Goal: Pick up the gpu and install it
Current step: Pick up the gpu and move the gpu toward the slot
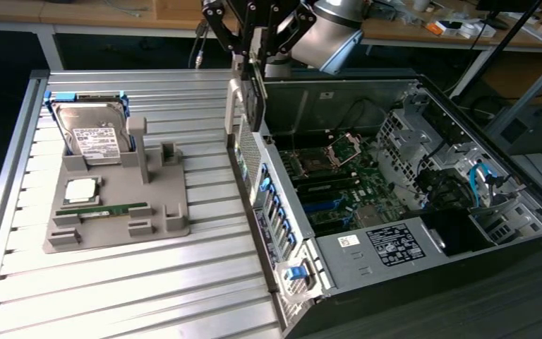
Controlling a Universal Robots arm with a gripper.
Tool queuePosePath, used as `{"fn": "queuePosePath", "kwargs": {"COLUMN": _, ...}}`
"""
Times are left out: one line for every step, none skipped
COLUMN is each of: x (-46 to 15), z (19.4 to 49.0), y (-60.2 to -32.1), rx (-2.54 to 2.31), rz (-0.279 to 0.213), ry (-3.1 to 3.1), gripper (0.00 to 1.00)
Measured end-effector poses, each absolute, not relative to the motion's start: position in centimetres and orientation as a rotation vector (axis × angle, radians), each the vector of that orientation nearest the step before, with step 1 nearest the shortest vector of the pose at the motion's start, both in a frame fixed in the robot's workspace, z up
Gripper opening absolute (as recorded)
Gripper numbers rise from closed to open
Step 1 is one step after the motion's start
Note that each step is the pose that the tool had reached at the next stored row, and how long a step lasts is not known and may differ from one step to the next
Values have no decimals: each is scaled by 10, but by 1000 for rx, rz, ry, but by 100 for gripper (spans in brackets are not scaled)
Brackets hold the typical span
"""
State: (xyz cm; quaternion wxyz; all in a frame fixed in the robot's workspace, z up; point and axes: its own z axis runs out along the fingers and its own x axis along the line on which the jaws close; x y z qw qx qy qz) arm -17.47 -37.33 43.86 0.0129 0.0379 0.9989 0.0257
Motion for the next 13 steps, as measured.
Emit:
{"fn": "queuePosePath", "kwargs": {"x": -174, "z": 439, "y": -373, "rx": 118, "rz": 80, "ry": 3112, "gripper": 27}}
{"fn": "queuePosePath", "kwargs": {"x": -174, "z": 439, "y": -373, "rx": 118, "rz": 80, "ry": 3112, "gripper": 27}}
{"fn": "queuePosePath", "kwargs": {"x": -173, "z": 438, "y": -373, "rx": 118, "rz": 80, "ry": 3112, "gripper": 27}}
{"fn": "queuePosePath", "kwargs": {"x": -172, "z": 439, "y": -373, "rx": 118, "rz": 80, "ry": 3113, "gripper": 27}}
{"fn": "queuePosePath", "kwargs": {"x": -172, "z": 439, "y": -373, "rx": 118, "rz": 80, "ry": 3113, "gripper": 27}}
{"fn": "queuePosePath", "kwargs": {"x": -171, "z": 438, "y": -373, "rx": 118, "rz": 80, "ry": 3112, "gripper": 27}}
{"fn": "queuePosePath", "kwargs": {"x": -171, "z": 438, "y": -373, "rx": 118, "rz": 80, "ry": 3112, "gripper": 27}}
{"fn": "queuePosePath", "kwargs": {"x": -171, "z": 438, "y": -373, "rx": 118, "rz": 80, "ry": 3113, "gripper": 27}}
{"fn": "queuePosePath", "kwargs": {"x": -170, "z": 438, "y": -373, "rx": 118, "rz": 80, "ry": 3113, "gripper": 27}}
{"fn": "queuePosePath", "kwargs": {"x": -170, "z": 438, "y": -373, "rx": 118, "rz": 80, "ry": 3113, "gripper": 27}}
{"fn": "queuePosePath", "kwargs": {"x": -169, "z": 438, "y": -373, "rx": 118, "rz": 80, "ry": 3112, "gripper": 27}}
{"fn": "queuePosePath", "kwargs": {"x": -169, "z": 438, "y": -373, "rx": 118, "rz": 80, "ry": 3113, "gripper": 27}}
{"fn": "queuePosePath", "kwargs": {"x": -168, "z": 438, "y": -373, "rx": 118, "rz": 80, "ry": 3112, "gripper": 27}}
